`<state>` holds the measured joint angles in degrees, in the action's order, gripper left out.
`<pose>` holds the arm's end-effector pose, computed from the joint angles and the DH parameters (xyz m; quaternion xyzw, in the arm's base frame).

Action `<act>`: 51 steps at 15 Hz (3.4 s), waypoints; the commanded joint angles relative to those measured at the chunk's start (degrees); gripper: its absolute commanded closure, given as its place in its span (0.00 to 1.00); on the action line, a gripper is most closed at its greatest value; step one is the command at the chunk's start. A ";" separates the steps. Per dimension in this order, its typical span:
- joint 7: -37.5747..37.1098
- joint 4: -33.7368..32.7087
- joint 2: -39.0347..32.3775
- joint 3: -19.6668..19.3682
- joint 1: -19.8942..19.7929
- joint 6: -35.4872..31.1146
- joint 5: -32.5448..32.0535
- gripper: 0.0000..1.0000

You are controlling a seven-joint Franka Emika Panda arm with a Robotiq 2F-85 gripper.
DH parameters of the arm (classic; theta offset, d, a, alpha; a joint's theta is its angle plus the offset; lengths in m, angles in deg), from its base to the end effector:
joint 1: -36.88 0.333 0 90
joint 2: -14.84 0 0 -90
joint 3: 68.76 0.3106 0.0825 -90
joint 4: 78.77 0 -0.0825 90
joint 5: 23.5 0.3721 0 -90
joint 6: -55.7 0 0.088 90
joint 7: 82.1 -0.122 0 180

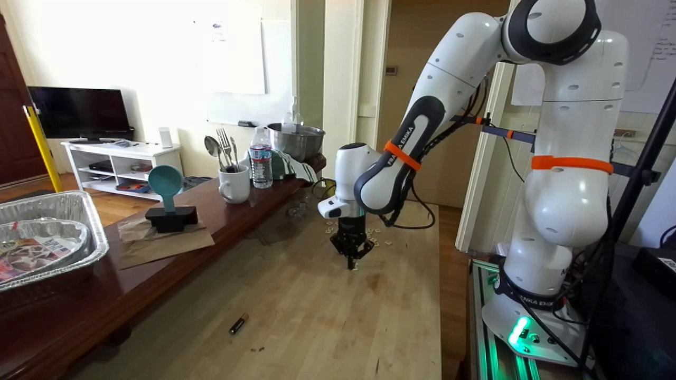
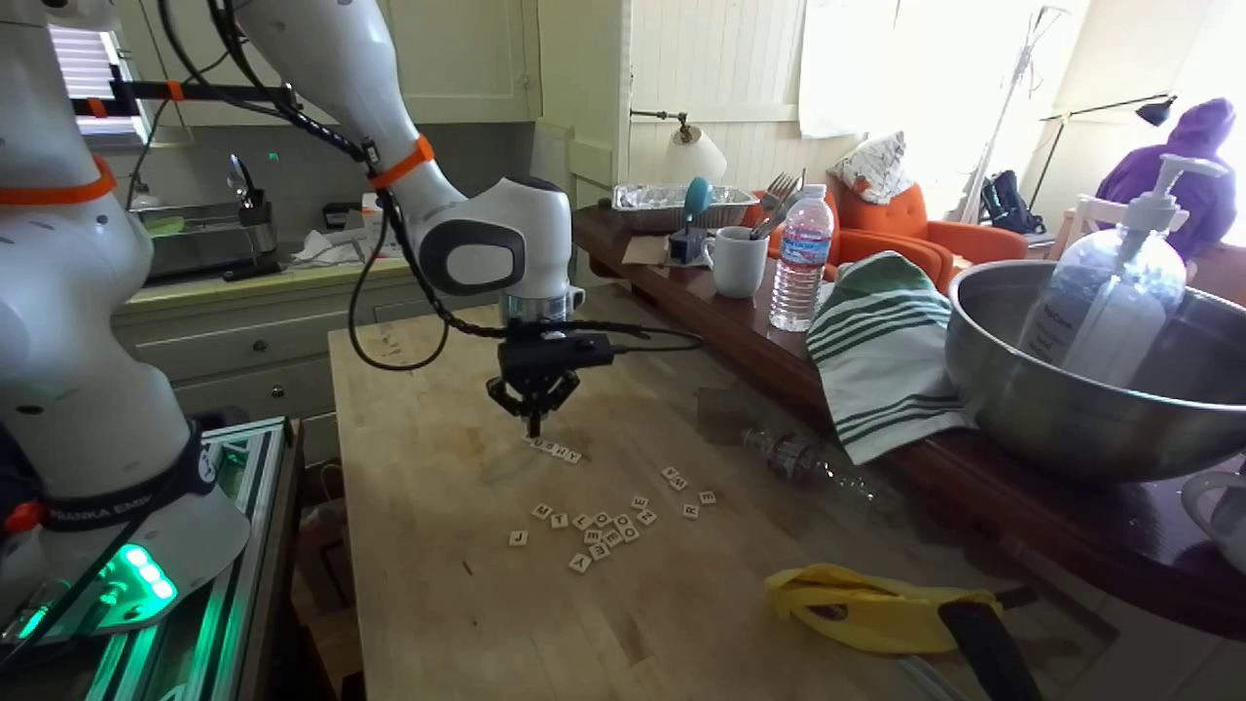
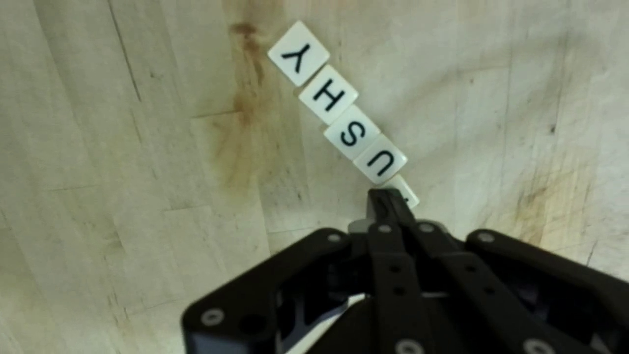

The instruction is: Replace the letter M with P in the pile of letters spelling MUSHY

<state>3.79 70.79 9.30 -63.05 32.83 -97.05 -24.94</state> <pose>0.4264 0.0139 0.2061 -0.7142 -0.6997 0.0155 0.0130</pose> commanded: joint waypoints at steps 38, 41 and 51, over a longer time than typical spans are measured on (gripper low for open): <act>-16.98 1.57 7.47 -4.99 1.38 3.00 -2.95 0.44; -22.26 2.02 8.41 -5.04 1.48 3.14 -3.58 0.22; -43.00 3.39 11.01 -5.05 1.81 5.72 -6.52 0.00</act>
<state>-32.90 72.90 17.97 -67.30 33.64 -93.79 -29.80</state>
